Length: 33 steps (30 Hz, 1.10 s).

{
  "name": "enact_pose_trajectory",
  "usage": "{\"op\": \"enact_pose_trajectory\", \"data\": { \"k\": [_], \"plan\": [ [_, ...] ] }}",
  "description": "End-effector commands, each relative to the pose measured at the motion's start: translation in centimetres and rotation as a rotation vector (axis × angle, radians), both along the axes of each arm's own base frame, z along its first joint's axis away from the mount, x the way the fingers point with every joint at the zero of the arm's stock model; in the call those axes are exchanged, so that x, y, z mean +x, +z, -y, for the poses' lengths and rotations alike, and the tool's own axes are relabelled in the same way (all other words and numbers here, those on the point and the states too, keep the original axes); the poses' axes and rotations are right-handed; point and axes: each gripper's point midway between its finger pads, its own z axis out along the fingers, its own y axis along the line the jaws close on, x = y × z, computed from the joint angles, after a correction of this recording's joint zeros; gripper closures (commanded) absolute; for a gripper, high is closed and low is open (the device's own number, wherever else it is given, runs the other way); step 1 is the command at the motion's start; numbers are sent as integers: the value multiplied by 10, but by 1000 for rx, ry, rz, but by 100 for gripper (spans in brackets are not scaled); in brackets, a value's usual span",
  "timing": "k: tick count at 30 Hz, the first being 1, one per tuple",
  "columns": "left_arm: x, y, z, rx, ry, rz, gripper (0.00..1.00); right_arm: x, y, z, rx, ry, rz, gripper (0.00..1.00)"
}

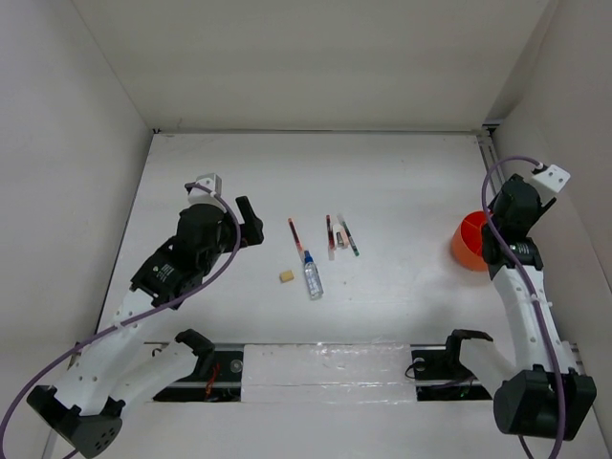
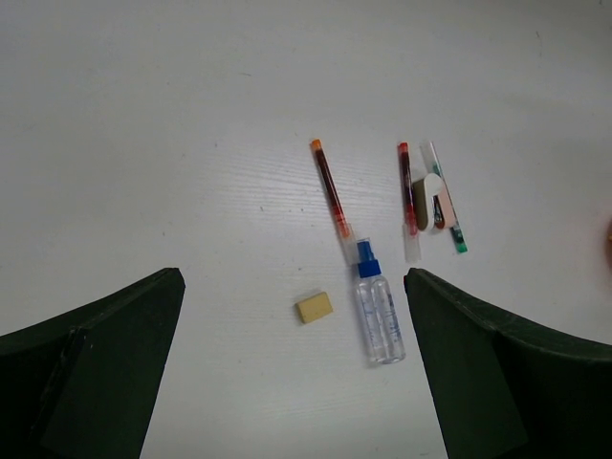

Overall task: Sort the stationery into containers
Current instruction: Place the stationery in the storage box.

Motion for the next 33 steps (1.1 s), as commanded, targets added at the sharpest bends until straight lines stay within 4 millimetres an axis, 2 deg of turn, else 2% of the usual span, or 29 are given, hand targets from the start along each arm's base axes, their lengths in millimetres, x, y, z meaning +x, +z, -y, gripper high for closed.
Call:
{"op": "enact_pose_trajectory", "data": {
  "k": [1, 8, 12, 14, 19, 21, 24, 30, 31, 33],
  "plan": [
    [0, 8, 1, -9, -13, 37, 0, 14, 39, 3, 4, 25, 155, 100],
    [2, 6, 2, -3, -13, 28, 0, 21, 28, 15, 12, 29, 151, 100],
    [3, 5, 5, 0, -27, 27, 0, 26, 8, 21, 25, 18, 98, 100],
    [3, 5, 5, 0, -27, 27, 0, 29, 10, 24, 24, 20, 112, 100],
    [4, 2, 6, 6, -27, 18, 0, 31, -4, 29, 37, 29, 91, 100],
    [4, 2, 6, 6, -27, 18, 0, 33, -11, 28, 44, 39, 74, 100],
    [4, 2, 6, 6, -27, 18, 0, 33, -11, 28, 44, 39, 74, 100],
    [4, 2, 6, 6, -27, 18, 0, 33, -35, 23, 65, 64, 30, 100],
    [4, 2, 6, 6, -27, 18, 0, 34, -34, 24, 62, 64, 38, 100],
    [4, 2, 6, 6, -27, 18, 0, 31, -45, 23, 69, 63, 15, 100]
  ]
}}
